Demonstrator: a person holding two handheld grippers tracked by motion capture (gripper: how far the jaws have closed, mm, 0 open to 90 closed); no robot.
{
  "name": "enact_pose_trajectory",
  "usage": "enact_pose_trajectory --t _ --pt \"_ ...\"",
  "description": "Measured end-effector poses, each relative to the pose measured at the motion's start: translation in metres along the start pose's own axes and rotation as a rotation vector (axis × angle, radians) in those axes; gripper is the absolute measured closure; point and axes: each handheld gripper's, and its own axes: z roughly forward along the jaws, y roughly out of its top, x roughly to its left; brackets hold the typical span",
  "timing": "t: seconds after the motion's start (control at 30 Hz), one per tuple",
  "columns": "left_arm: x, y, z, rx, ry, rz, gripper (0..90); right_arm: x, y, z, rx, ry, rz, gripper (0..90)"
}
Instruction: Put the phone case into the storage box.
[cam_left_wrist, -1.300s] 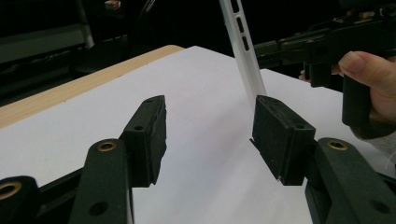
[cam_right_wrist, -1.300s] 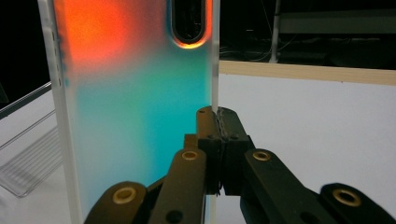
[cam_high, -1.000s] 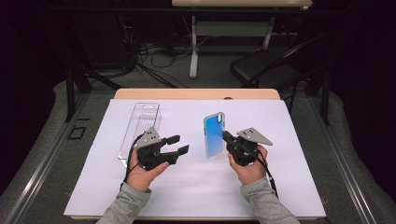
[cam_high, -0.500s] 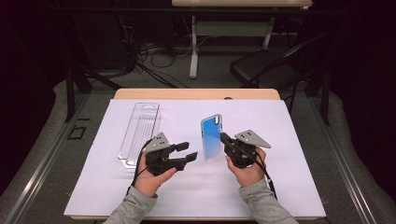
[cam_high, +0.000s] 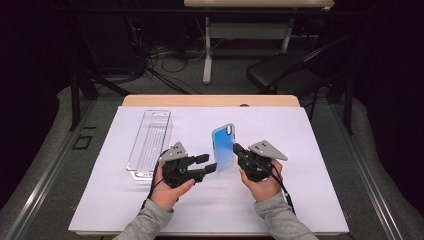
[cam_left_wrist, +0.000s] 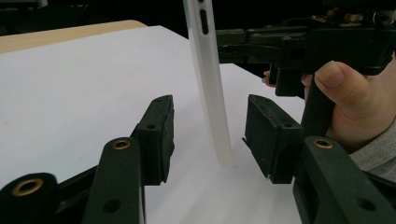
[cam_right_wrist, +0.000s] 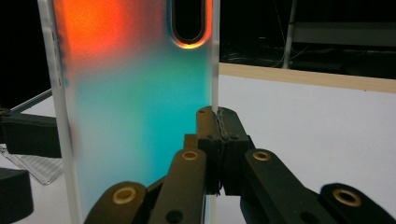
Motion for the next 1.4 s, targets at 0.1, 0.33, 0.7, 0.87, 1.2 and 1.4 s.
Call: enact_pose_trajectory --t 0.1,0.33,0.7,0.87,1.2,1.4 --pt "-0.0008 0.0006 0.0018 0.002 0.000 -0.004 55.2 0.0006 0.0001 -0.0004 -0.001 0.002 -0.002 89.3" --pt "-0.0007 0.0037 0.0068 -0.003 0.002 -0.040 60.4 0.0008 0.0004 -0.0011 -0.010 0.006 -0.001 89.3" --pt "-0.0015 0.0054 0.0089 -0.018 -0.006 -0.071 70.0 0.0005 0.0004 -0.0019 -0.015 0.007 -0.003 89.3" --pt "-0.0006 0.0046 0.0083 -0.018 -0.006 -0.082 72.4 0.0010 -0.0002 -0.0014 -0.012 0.006 -0.006 89.3" --pt "0.0012 0.0021 0.0075 -0.023 0.006 -0.107 75.9 0.0019 -0.0017 -0.0006 -0.014 0.002 -0.010 89.2" --pt "0.0007 0.0018 0.0071 -0.022 0.012 -0.109 78.5 0.0018 -0.0019 -0.0006 -0.016 0.001 -0.016 89.2"
